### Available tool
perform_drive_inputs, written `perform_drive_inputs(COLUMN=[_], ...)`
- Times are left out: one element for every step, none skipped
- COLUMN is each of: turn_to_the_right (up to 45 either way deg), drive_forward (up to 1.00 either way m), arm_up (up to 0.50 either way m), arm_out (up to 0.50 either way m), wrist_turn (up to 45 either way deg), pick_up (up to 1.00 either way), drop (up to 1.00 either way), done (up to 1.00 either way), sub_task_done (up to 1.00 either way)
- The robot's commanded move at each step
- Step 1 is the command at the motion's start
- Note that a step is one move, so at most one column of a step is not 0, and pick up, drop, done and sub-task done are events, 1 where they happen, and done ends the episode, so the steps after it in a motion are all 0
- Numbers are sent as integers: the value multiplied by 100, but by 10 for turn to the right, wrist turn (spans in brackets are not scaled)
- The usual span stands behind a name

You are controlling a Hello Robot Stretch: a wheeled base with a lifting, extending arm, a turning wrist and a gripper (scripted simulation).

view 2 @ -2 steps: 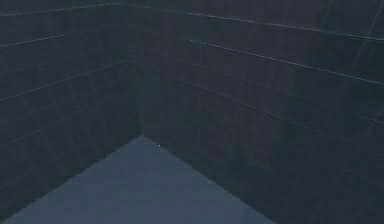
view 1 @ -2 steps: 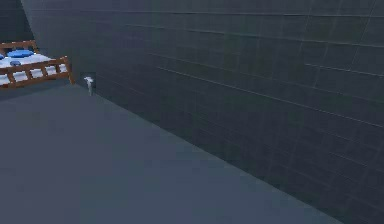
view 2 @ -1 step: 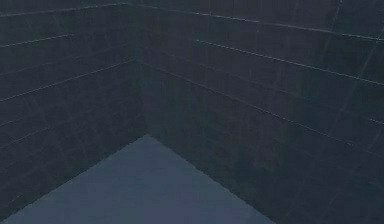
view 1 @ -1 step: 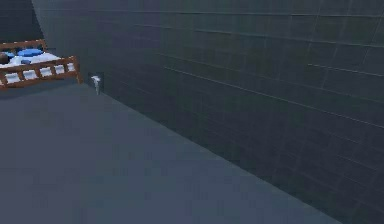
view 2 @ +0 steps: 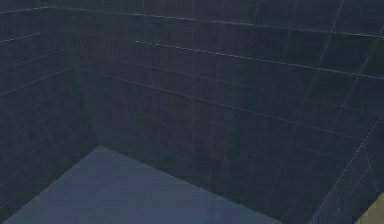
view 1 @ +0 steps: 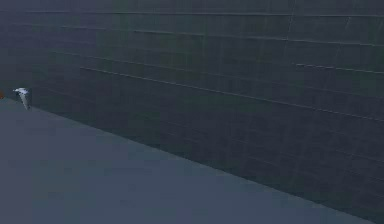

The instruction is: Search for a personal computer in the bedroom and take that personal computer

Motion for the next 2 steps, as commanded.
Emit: perform_drive_inputs(turn_to_the_right=[0,-450], drive_forward=[30,0], arm_up=[0,0], arm_out=[0,0], wrist_turn=[0,0], pick_up=[0,0], drop=[0,0], done=[0,0], sub_task_done=[0,0])
